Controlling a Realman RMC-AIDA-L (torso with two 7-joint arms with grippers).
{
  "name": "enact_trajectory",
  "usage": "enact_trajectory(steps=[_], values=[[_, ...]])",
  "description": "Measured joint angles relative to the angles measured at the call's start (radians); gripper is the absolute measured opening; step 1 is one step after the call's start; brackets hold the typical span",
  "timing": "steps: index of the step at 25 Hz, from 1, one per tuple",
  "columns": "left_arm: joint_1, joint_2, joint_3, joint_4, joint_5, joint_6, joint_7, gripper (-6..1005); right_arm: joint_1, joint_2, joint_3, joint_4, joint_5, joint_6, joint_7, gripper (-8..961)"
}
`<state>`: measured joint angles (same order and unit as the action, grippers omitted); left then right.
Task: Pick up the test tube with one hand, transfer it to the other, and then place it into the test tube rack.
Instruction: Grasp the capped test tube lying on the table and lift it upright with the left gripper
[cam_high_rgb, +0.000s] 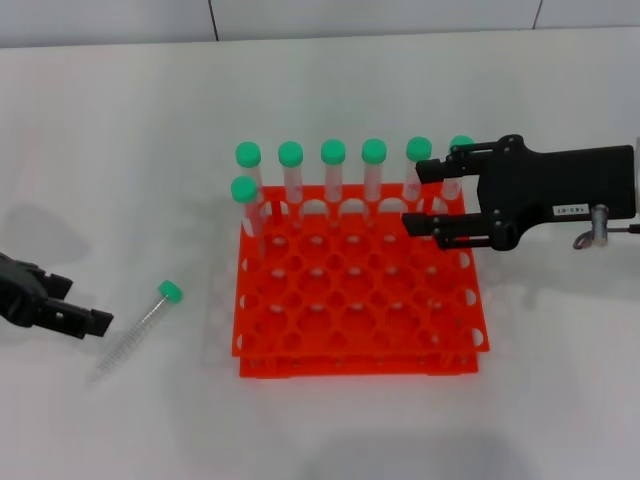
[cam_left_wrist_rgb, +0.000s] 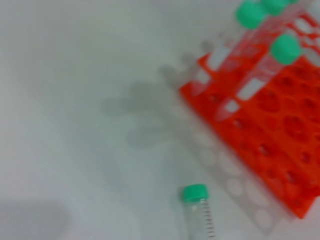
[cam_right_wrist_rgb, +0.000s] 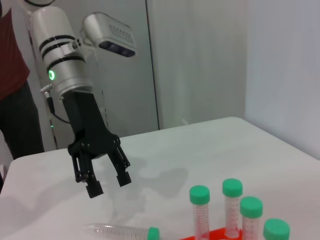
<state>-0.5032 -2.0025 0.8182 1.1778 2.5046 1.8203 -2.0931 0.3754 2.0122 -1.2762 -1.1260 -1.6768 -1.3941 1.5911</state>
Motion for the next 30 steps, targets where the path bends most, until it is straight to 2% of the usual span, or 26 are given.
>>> enact_trajectory(steps=[7,14,23,26,30], values=[[-0.02,-0.019,0.008,-0.004,0.059,-0.026,-0.03,891,0.003,0.0,-0.005,0.0,0.005,0.01,-0.002,634],[-0.023,-0.022,0.022,-0.017,0.09,-0.035,-0.056,890,0.004,0.0,-0.006,0.0,0.023,0.012,-0.002,633],[-0.023,-0.034,0.115,-0.032,0.096,-0.081,-0.054,890,0.014,0.0,-0.009,0.009,0.029,0.021,-0.003,633],[-0.025,-0.045,0.122,-0.035,0.096,-0.099,-0.048,889,0.016,0.0,-0.01,0.01,0.029,0.023,-0.003,633],[-0.037,-0.046,0.124,-0.058,0.095,-0.118,-0.043,889,0.017,0.0,-0.009,0.011,0.03,0.027,-0.003,633]])
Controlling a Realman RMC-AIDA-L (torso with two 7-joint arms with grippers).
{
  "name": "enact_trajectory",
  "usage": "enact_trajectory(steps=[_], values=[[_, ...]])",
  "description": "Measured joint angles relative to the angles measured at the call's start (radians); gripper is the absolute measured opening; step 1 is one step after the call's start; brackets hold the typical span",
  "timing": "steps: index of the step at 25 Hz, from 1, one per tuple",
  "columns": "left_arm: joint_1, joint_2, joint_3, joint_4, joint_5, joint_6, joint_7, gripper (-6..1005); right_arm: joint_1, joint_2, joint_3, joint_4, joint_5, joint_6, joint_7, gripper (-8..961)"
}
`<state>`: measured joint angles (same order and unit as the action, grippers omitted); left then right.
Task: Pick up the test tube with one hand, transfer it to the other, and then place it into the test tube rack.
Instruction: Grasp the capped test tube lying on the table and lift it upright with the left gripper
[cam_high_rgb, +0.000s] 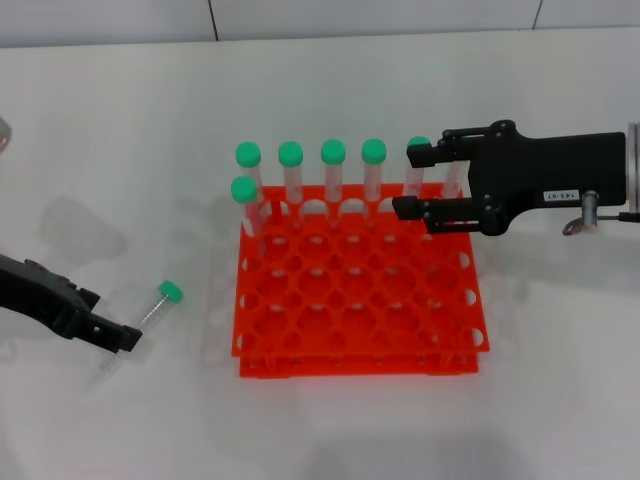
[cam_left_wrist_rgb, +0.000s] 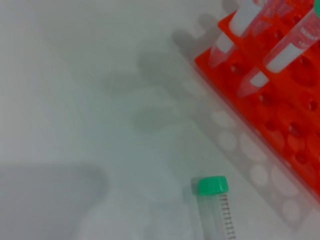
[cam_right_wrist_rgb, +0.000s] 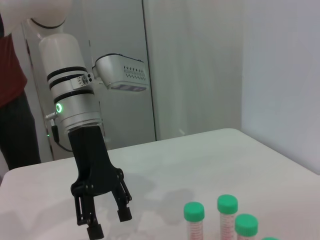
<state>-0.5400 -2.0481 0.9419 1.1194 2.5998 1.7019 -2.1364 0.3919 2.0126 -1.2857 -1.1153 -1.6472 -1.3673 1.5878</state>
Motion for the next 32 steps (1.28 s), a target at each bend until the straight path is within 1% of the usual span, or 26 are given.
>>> enact_trajectory(steps=[10,17,25,32], values=[[-0.009,-0.002,0.025,-0.021,0.001,-0.014,0.007,888,0.007,0.0,-0.001,0.002,0.0,0.007,0.0,633],[-0.009,-0.002,0.027,-0.024,0.002,-0.015,0.011,852,0.008,0.0,-0.002,0.002,0.0,0.007,0.0,633],[-0.007,-0.012,0.035,-0.025,0.0,-0.013,0.019,811,0.008,0.0,-0.01,0.003,0.0,0.009,-0.001,632],[-0.004,-0.012,0.041,-0.03,0.001,-0.008,0.022,775,0.007,0.0,-0.011,0.003,0.0,0.01,-0.002,632]])
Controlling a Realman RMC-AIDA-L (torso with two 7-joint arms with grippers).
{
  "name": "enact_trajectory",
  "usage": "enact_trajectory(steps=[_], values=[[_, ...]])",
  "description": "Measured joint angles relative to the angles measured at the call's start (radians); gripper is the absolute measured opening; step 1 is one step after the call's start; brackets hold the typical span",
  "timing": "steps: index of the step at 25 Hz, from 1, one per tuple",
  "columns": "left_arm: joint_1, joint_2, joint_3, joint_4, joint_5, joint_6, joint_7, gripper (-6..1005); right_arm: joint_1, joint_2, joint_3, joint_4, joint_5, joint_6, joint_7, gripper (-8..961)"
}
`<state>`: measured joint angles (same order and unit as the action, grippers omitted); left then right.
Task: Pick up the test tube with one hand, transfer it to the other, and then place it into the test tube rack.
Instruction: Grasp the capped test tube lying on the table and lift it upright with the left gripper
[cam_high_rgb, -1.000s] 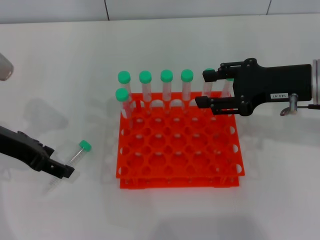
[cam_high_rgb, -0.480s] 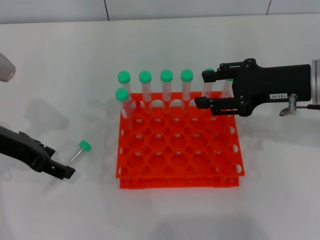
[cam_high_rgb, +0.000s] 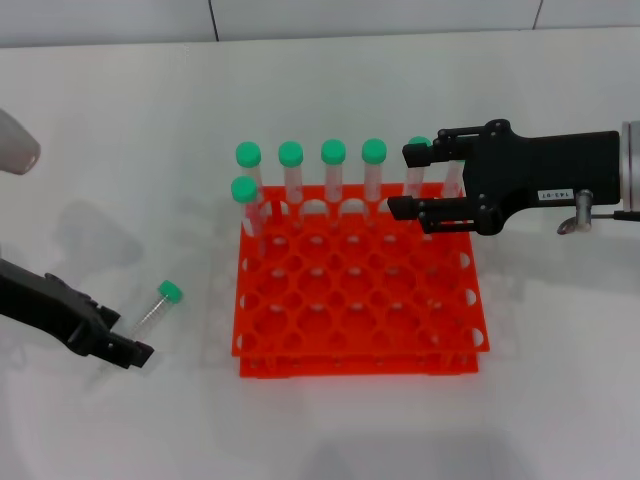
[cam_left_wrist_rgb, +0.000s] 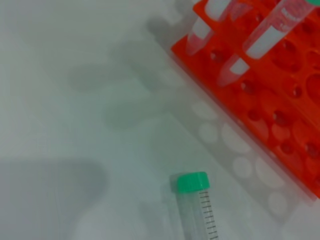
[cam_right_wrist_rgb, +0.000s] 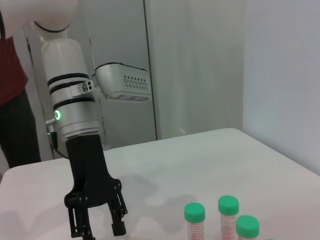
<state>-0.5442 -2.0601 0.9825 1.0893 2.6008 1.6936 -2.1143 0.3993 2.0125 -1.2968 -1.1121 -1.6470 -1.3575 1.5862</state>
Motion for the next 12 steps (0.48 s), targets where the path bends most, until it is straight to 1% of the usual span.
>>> enact_trajectory(steps=[7,12], values=[[0.0,0.004,0.002,-0.019,0.001,0.007,0.001,739,-0.001,0.0,0.0,0.0,-0.001,0.0,0.0,632],[0.001,0.005,0.001,-0.019,-0.001,0.008,0.004,737,-0.002,0.001,-0.001,0.0,-0.001,0.0,0.0,633]])
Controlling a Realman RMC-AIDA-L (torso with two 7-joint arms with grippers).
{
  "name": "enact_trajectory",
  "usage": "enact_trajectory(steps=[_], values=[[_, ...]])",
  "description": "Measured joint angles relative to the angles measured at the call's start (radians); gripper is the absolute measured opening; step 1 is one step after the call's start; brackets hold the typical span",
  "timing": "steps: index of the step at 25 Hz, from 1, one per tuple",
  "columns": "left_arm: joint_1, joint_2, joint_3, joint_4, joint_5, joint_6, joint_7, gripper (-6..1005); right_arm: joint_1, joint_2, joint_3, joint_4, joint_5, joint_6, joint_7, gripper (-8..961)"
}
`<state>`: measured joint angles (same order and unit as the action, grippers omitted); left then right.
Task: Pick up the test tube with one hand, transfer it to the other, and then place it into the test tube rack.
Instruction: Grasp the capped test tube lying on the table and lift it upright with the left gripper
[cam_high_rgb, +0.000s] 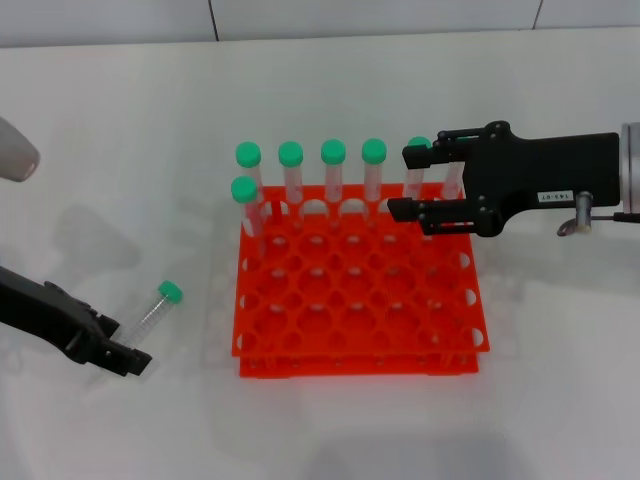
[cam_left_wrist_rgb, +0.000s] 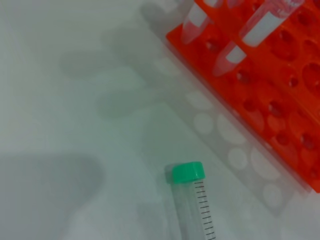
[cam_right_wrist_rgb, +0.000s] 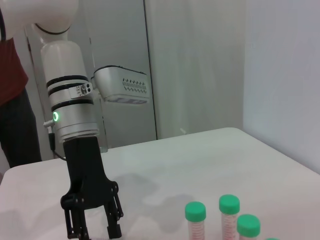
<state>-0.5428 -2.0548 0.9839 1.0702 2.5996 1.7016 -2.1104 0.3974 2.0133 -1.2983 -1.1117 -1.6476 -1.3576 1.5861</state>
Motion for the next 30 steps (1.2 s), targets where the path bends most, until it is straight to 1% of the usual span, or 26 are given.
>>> enact_trajectory(steps=[17,30], values=[[0.003,0.004,0.0,-0.008,0.003,0.003,0.004,573,0.001,0.001,-0.001,0.009,0.003,0.0,-0.007,634],[0.004,0.009,0.0,-0.017,0.012,0.007,0.007,551,0.001,0.001,-0.01,0.012,0.005,0.02,-0.009,633]])
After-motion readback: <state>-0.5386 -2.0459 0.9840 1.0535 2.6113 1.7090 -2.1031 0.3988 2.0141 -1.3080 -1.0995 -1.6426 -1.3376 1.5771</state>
